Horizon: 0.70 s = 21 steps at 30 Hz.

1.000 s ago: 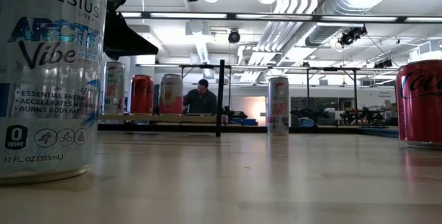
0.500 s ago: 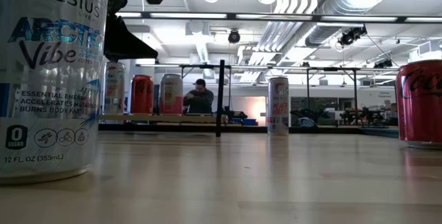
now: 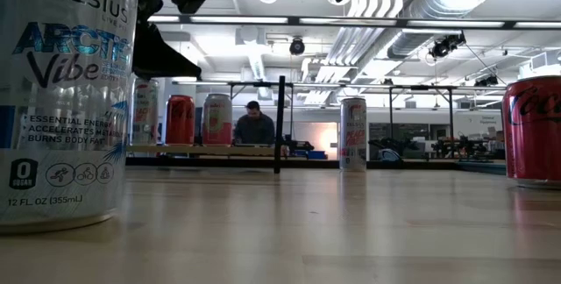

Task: Place canned beverage on shelf
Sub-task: Put the right white-blue soda can on the shelf

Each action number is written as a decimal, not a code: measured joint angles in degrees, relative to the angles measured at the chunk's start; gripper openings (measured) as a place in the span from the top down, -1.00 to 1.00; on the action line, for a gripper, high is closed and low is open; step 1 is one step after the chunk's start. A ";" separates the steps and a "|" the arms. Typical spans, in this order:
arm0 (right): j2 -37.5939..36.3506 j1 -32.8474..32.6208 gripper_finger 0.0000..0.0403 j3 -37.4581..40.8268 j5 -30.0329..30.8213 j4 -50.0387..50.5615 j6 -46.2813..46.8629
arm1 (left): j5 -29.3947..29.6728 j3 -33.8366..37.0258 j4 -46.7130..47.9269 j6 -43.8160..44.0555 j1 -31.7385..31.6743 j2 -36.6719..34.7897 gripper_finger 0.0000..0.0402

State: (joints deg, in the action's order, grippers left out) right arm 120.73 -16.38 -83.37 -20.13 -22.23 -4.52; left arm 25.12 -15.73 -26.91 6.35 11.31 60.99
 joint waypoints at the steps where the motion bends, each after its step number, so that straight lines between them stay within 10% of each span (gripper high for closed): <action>1: 0.13 0.00 -0.62 0.00 -0.12 0.10 0.00 | -0.01 0.00 -0.03 0.00 0.00 0.00 1.00; 21: 4.00 0.11 -0.53 0.04 -2.83 -5.99 2.95 | -0.02 0.00 0.02 0.07 0.00 -0.02 1.00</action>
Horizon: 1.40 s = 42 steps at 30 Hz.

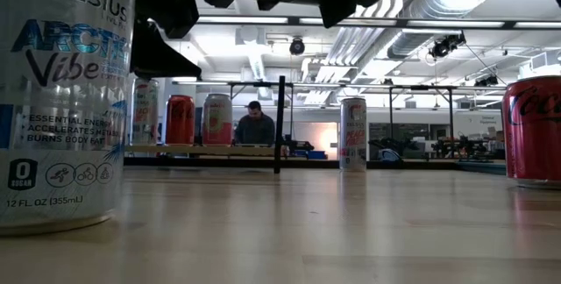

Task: Place canned beverage on shelf
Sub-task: Put the right white-blue soda can on the shelf

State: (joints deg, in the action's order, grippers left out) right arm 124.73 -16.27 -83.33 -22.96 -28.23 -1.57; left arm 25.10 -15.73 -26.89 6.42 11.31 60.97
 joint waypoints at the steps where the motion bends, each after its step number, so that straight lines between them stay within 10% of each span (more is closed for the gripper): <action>1: 0.00 0.00 -0.51 0.00 0.06 0.02 0.33 | 0.00 0.00 -0.01 0.02 0.00 0.00 1.00; 22: -0.68 0.15 -0.20 0.15 7.59 0.12 1.58 | 5.14 0.00 1.56 2.24 0.68 -0.02 1.00; 42: -29.54 6.32 -0.20 2.56 39.12 21.67 -9.04 | 11.82 0.04 3.43 5.62 1.80 -0.13 1.00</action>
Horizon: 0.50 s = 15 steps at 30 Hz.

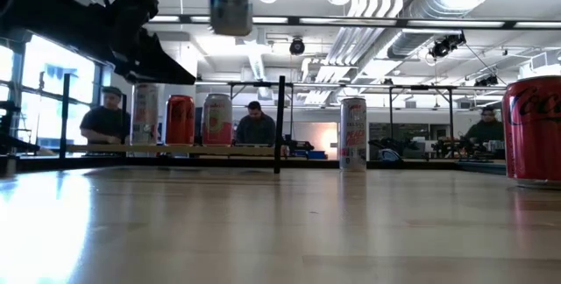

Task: Place canned beverage on shelf
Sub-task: Put the right white-blue soda can on the shelf

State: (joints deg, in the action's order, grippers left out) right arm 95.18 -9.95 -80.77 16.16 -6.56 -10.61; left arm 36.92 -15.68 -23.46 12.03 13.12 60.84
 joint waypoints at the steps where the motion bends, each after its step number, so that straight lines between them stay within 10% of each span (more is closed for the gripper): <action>1: -1.00 2.06 -0.20 0.00 -0.09 -0.17 -0.23 | 0.00 0.00 -0.14 0.33 -0.20 0.00 1.00; 15: 1.67 30.20 -0.20 -0.41 -22.75 -6.97 4.38 | -0.62 0.00 -2.05 -0.80 -0.78 0.00 1.00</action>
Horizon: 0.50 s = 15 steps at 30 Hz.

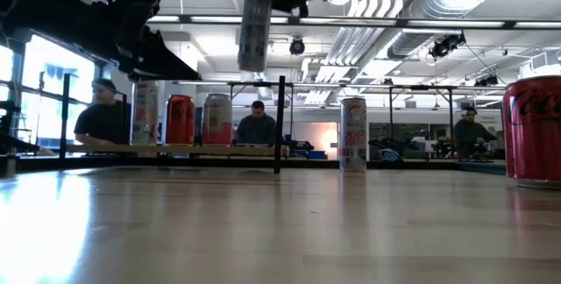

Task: Place canned beverage on shelf
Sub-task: Put the right white-blue soda can on the shelf

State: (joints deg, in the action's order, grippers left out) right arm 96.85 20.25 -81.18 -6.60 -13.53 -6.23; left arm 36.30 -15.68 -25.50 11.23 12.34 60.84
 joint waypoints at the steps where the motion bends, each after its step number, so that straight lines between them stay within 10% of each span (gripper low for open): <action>1: 1.03 1.00 -0.20 -0.58 -0.48 0.11 0.05 | -0.01 -0.01 -0.55 -0.48 0.00 0.00 1.00; 15: 16.32 10.75 -0.20 -11.58 -7.12 1.93 3.38 | -3.05 -0.02 -1.42 -2.50 -2.67 0.00 1.00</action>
State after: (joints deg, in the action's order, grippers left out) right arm 113.17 31.00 -92.77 -13.72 -11.60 -2.86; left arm 33.25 -15.70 -26.92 8.73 9.67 60.84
